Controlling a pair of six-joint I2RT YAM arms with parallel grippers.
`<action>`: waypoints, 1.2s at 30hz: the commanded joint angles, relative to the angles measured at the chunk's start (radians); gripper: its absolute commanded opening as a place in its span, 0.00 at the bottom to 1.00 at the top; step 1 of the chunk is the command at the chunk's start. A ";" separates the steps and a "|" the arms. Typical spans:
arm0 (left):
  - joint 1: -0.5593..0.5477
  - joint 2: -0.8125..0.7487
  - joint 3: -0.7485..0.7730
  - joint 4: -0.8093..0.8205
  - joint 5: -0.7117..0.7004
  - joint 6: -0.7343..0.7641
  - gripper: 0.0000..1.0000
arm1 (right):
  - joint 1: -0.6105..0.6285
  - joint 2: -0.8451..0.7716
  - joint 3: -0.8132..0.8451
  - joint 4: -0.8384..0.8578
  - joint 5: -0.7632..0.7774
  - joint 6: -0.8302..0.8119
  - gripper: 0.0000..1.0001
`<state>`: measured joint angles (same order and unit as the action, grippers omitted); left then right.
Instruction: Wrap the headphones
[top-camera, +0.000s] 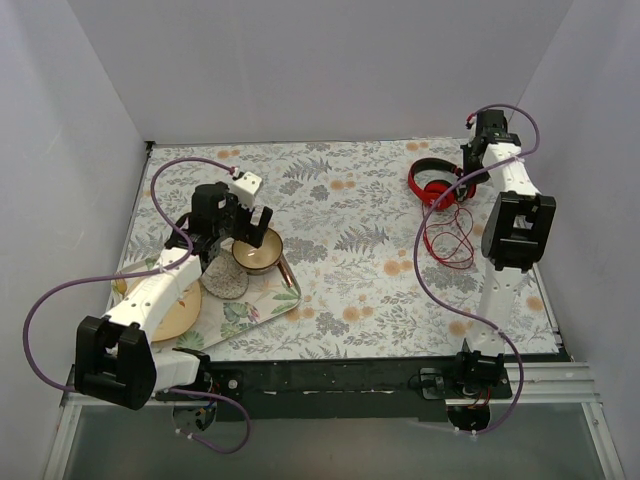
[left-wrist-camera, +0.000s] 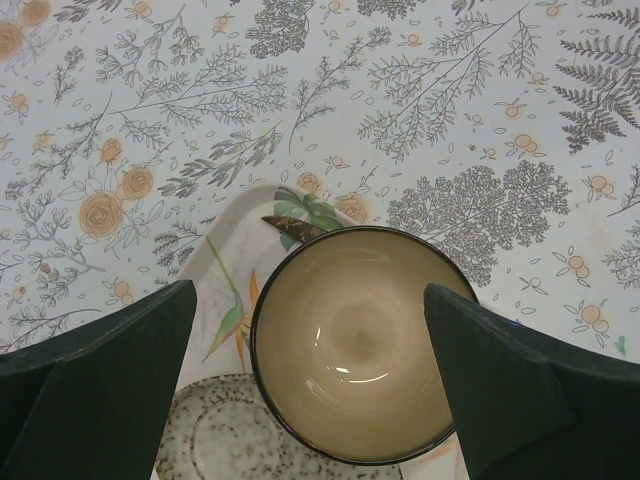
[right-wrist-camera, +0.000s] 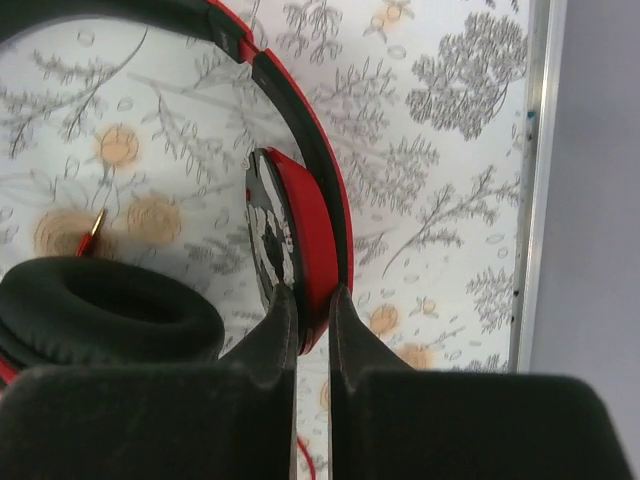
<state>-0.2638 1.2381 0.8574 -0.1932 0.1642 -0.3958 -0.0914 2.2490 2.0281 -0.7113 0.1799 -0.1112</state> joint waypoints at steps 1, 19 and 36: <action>0.001 -0.023 0.074 -0.043 0.044 -0.009 0.98 | 0.018 -0.225 -0.115 0.127 -0.051 -0.024 0.01; -0.156 0.058 0.310 -0.075 0.069 -0.169 0.98 | 0.576 -0.792 -0.701 0.610 0.131 -0.131 0.01; -0.180 0.253 0.341 -0.017 -0.281 -0.156 0.81 | 0.868 -0.756 -0.649 0.636 0.260 -0.134 0.01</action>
<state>-0.4419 1.5135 1.1908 -0.2539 0.0368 -0.5762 0.7750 1.5188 1.3258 -0.1982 0.4038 -0.2588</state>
